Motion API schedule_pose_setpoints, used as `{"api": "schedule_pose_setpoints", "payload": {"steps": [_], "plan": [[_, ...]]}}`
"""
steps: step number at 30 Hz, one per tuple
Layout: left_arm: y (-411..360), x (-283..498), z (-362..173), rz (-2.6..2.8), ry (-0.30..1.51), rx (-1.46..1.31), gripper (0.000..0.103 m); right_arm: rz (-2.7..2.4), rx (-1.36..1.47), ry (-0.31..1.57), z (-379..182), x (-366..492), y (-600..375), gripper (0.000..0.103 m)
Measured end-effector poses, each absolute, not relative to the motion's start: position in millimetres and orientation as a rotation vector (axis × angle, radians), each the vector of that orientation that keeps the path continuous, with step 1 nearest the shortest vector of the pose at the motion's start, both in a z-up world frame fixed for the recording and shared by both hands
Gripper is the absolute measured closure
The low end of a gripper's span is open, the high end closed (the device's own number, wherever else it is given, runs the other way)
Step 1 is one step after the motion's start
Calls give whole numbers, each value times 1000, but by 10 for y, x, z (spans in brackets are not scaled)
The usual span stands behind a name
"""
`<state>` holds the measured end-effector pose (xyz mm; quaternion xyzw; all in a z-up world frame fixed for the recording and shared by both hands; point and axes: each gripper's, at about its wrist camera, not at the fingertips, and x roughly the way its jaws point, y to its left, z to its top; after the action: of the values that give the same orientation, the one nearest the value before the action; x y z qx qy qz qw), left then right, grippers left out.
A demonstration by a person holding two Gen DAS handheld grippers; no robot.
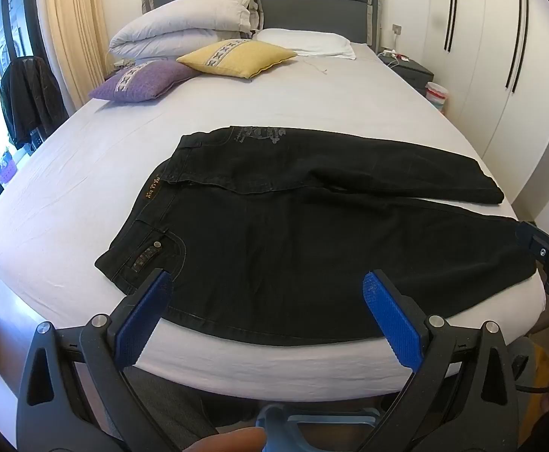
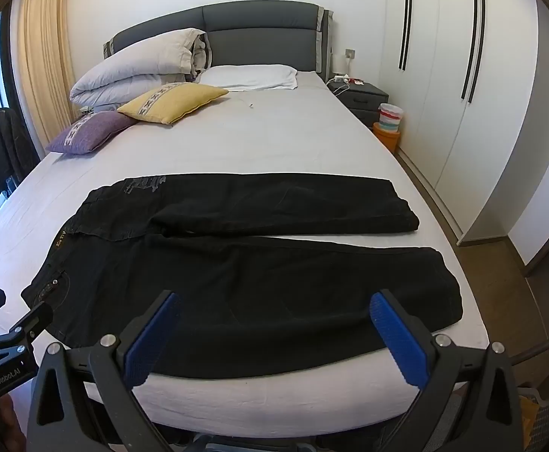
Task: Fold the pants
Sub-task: 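Move both grippers toward the black jeans on the bed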
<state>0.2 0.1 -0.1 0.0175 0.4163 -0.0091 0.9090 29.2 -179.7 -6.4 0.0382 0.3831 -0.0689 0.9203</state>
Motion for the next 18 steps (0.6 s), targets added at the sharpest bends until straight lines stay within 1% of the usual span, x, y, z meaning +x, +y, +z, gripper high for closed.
{"api": "schedule_pose_setpoints", "payload": {"steps": [10, 18], "plan": [[8, -10, 6, -19, 862, 38, 0, -130, 78, 807, -89, 359, -1840, 0], [29, 41, -149, -5, 865, 61, 0, -109, 78, 823, -121, 420, -1901, 0]]}}
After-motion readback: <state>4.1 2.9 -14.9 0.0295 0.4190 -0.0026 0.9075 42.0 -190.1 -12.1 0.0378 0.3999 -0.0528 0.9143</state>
